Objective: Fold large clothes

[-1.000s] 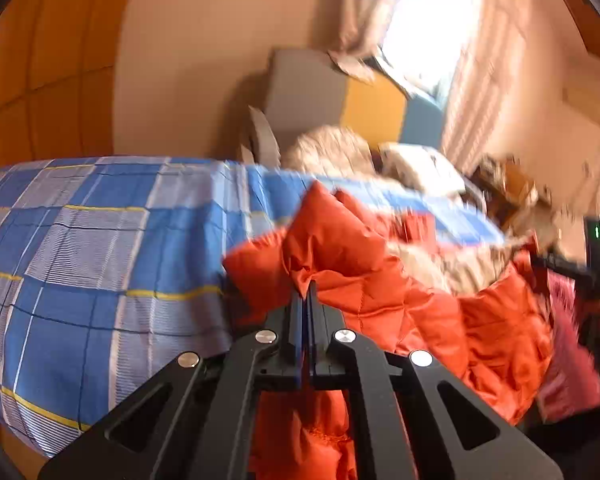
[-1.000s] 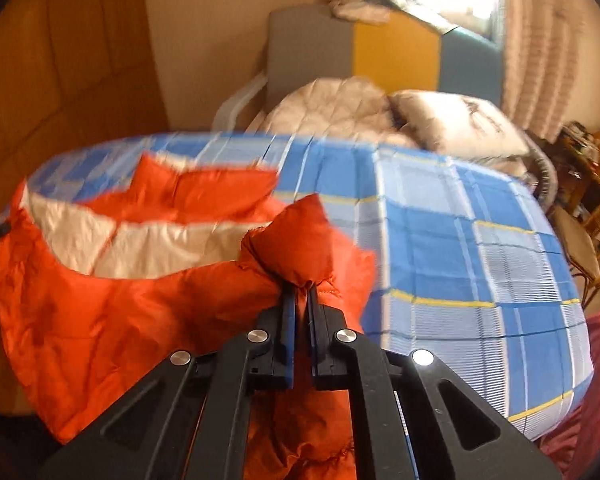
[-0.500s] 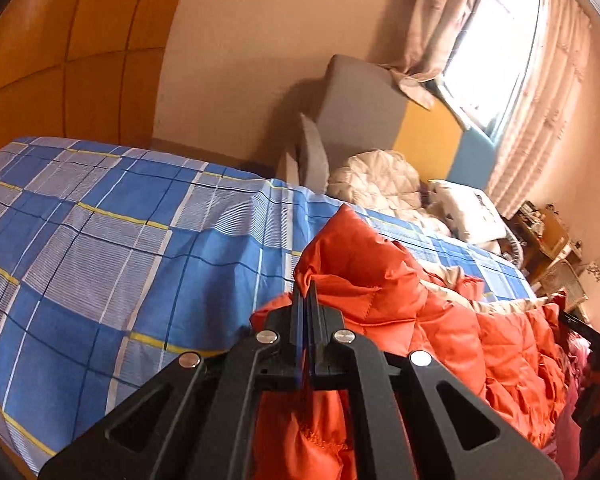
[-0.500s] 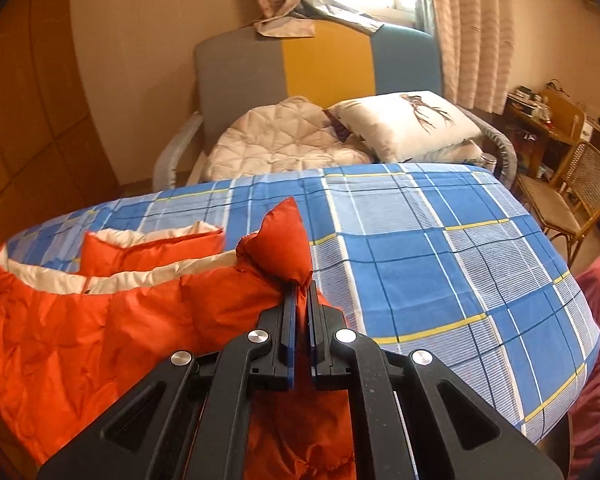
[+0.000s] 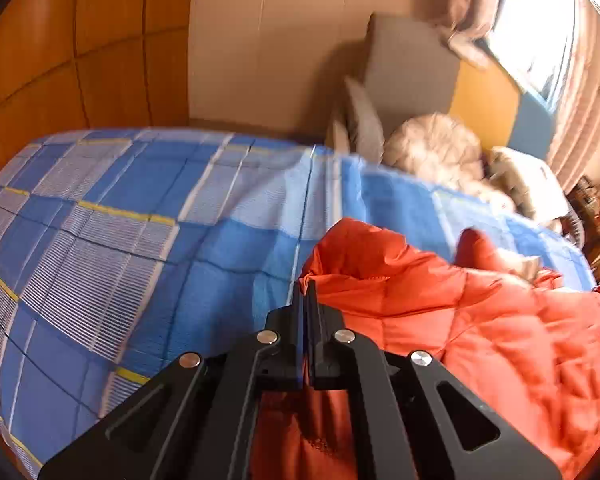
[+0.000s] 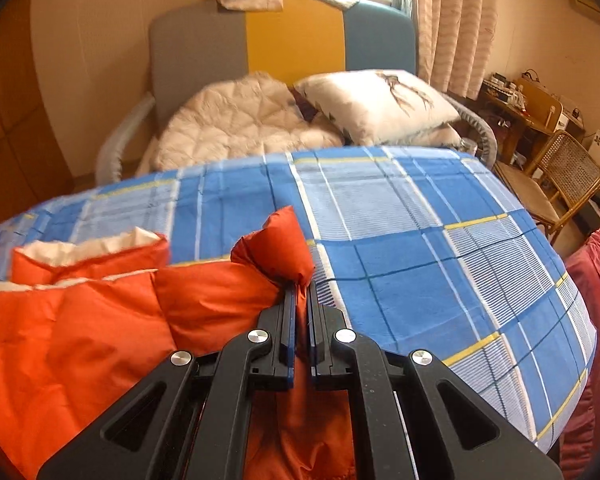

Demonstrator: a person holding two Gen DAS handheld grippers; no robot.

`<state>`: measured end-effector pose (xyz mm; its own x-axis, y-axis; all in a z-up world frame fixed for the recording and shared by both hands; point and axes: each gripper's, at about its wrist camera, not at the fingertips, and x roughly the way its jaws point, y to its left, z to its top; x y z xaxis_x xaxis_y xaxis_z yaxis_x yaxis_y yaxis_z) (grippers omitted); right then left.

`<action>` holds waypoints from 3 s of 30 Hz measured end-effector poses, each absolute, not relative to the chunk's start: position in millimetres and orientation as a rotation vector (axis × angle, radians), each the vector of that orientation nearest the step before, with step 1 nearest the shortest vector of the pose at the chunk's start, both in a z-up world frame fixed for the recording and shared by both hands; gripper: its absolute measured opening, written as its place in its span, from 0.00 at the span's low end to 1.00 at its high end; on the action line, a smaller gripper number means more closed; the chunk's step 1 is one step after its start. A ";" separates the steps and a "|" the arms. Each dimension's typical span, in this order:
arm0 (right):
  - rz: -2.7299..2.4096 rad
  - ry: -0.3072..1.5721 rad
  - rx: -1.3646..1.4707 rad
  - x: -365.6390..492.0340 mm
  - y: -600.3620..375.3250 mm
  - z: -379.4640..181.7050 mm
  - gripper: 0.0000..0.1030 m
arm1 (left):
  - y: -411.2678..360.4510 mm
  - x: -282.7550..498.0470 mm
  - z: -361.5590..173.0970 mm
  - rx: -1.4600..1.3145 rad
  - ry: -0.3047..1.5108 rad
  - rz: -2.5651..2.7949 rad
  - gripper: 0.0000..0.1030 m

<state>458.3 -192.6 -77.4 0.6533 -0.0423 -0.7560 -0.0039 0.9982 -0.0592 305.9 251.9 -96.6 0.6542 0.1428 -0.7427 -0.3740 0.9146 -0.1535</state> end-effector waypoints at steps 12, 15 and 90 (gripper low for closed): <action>-0.076 0.979 -0.146 490.0 -176.3 -130.5 0.05 | 249.4 323.8 -130.9 -0.241 0.907 0.386 0.04; -0.060 0.966 -0.087 481.3 -186.7 -117.9 0.23 | 243.7 306.7 -104.7 -0.222 0.839 0.385 0.20; 0.150 0.931 0.805 298.0 -309.4 -131.9 0.80 | 48.9 247.1 -99.1 -0.257 0.733 -0.055 0.45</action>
